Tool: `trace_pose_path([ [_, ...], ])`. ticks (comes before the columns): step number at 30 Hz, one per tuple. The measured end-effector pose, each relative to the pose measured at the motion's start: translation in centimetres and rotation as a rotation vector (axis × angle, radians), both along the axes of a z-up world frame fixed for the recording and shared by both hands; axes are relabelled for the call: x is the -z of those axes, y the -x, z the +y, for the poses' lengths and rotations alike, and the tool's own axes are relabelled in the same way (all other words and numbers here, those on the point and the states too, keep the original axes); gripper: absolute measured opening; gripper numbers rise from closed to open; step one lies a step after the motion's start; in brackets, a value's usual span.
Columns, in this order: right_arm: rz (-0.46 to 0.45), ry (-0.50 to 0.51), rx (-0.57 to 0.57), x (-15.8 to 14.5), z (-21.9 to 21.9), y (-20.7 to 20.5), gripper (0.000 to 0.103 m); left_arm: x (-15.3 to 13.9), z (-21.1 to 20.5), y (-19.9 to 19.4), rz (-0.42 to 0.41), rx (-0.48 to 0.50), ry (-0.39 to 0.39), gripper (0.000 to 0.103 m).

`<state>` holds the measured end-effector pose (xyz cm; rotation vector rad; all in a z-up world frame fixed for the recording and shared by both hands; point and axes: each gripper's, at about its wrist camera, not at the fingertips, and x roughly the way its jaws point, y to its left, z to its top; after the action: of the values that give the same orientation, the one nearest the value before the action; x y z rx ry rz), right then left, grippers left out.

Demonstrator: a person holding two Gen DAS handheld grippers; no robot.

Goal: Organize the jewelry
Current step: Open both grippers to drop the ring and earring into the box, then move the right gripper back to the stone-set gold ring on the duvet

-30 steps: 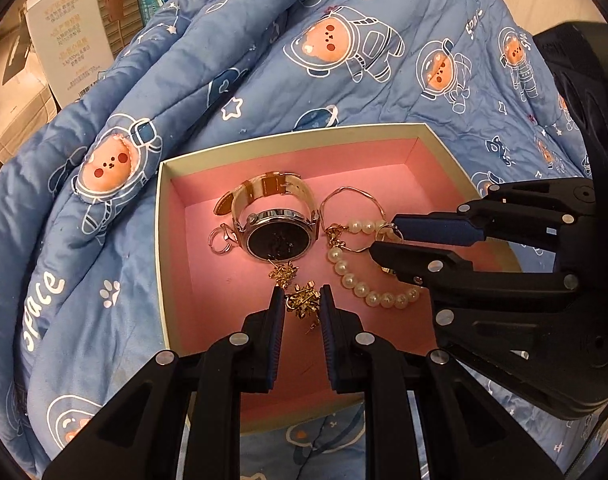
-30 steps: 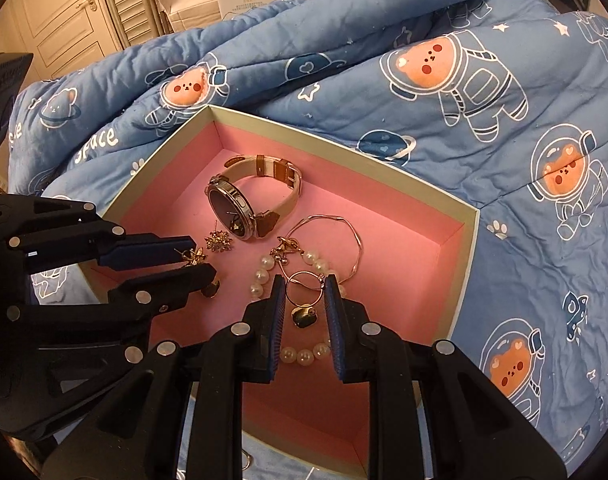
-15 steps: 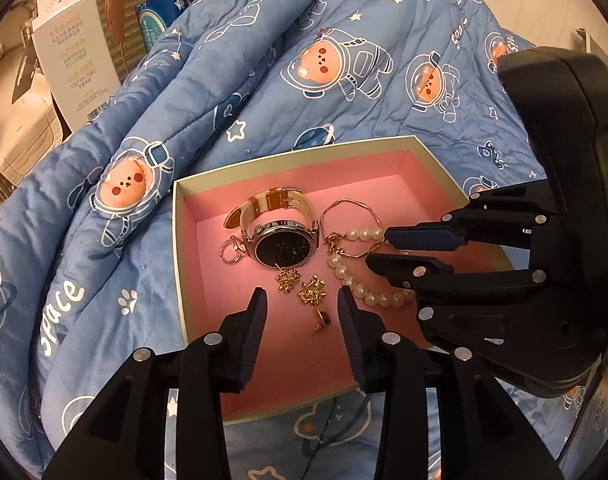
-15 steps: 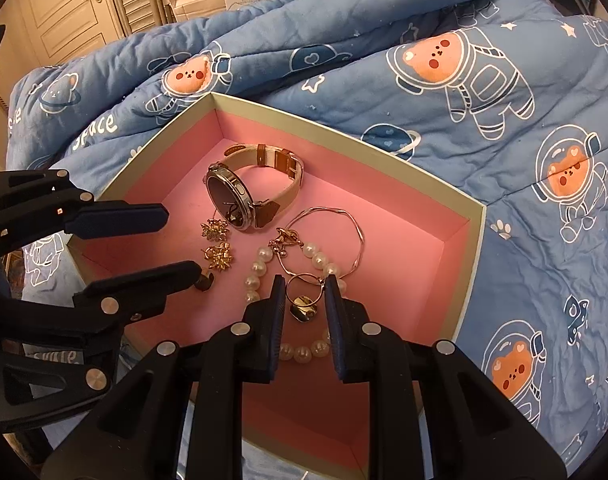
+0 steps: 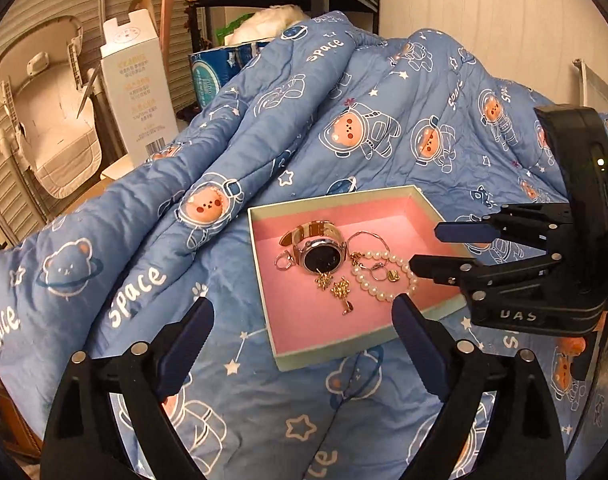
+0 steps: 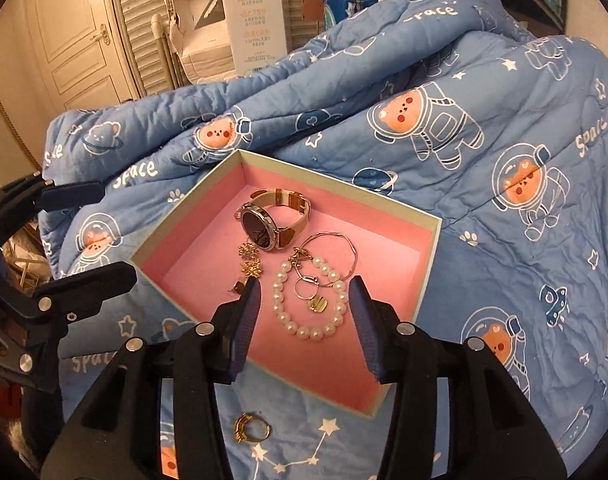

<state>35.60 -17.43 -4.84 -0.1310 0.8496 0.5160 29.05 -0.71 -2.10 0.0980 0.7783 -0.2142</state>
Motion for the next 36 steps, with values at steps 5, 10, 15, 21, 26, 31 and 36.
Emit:
trace_pose_path([
  [5,0.030,-0.070,0.028,0.0,-1.7,3.3,0.049,1.2,0.8,3.6,-0.018,-0.022,-0.011,0.093],
  [10,0.046,-0.091,0.049,1.0,-2.6,6.5,0.049,2.8,1.5,6.7,-0.008,-0.031,0.019,0.094],
  [15,0.071,-0.072,0.065,2.9,-2.5,8.4,0.049,4.5,1.4,8.5,0.030,-0.042,0.052,0.094],
  [21,0.064,0.000,0.071,4.7,-1.5,10.0,0.049,6.1,0.6,10.0,0.044,-0.063,0.086,0.094],
  [26,0.088,0.019,0.097,6.1,-1.5,10.2,0.049,7.0,-0.2,11.0,0.051,-0.063,0.097,0.094],
  [31,0.098,0.020,0.091,6.7,-1.3,10.3,0.049,7.2,-0.7,11.6,0.043,-0.065,0.080,0.094],
  [36,0.105,0.025,0.085,7.1,-0.8,9.8,0.049,7.3,-0.9,11.9,0.035,-0.074,0.072,0.094],
])
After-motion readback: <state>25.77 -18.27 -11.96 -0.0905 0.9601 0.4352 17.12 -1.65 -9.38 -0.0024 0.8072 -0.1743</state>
